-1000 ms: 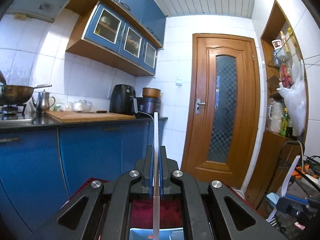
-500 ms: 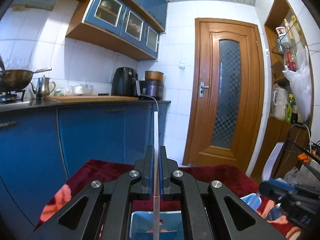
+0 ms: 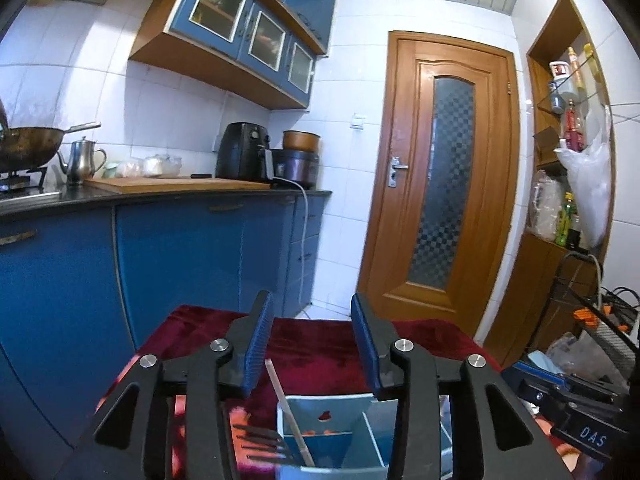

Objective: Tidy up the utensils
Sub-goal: 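Lower the chopstick and plastic fork into the caddy and open both tools, then withdraw both open tools back toward the remaining utensils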

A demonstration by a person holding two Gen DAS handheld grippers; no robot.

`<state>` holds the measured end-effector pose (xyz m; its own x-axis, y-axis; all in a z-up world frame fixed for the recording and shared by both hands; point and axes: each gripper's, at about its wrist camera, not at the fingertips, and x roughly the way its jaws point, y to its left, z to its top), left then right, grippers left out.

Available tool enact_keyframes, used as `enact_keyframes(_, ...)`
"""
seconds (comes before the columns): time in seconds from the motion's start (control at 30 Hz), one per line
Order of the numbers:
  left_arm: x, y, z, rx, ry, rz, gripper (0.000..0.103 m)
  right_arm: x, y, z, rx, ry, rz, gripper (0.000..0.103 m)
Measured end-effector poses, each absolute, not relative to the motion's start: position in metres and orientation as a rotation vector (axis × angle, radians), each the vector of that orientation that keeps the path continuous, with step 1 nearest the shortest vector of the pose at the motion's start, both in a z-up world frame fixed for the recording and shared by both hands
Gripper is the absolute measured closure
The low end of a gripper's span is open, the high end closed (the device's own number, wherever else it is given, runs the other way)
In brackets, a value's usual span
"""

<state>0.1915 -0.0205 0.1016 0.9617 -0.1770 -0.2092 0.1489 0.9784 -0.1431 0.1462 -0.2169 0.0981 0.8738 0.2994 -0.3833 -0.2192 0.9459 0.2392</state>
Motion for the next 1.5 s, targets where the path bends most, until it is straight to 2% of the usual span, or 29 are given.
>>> enact_keyframes(0.23,0.169,-0.017,0.112,-0.123,0.248,-0.206,0.061,0.119,-0.224,0.108,0.187,0.44,0.214,0.082)
enact_keyframes(0.33,0.155,-0.014,0.114,-0.111,0.266,-0.203,0.055,0.108,-0.227,0.105,0.189,0.463,0.214,0.081)
enact_keyframes(0.67,0.117,-0.004,0.101,-0.072,0.374,-0.167,0.055,0.078,-0.231,0.092,0.204,0.541,0.229,0.077)
enact_keyframes(1.07,0.072,-0.002,0.077,-0.007,0.505,-0.142,0.055,0.045,-0.223,0.061,0.203,0.649,0.275,0.072)
enact_keyframes(1.5,0.042,0.014,0.046,-0.074,0.6,-0.126,0.055,0.022,-0.2,0.022,0.157,0.778,0.326,0.069)
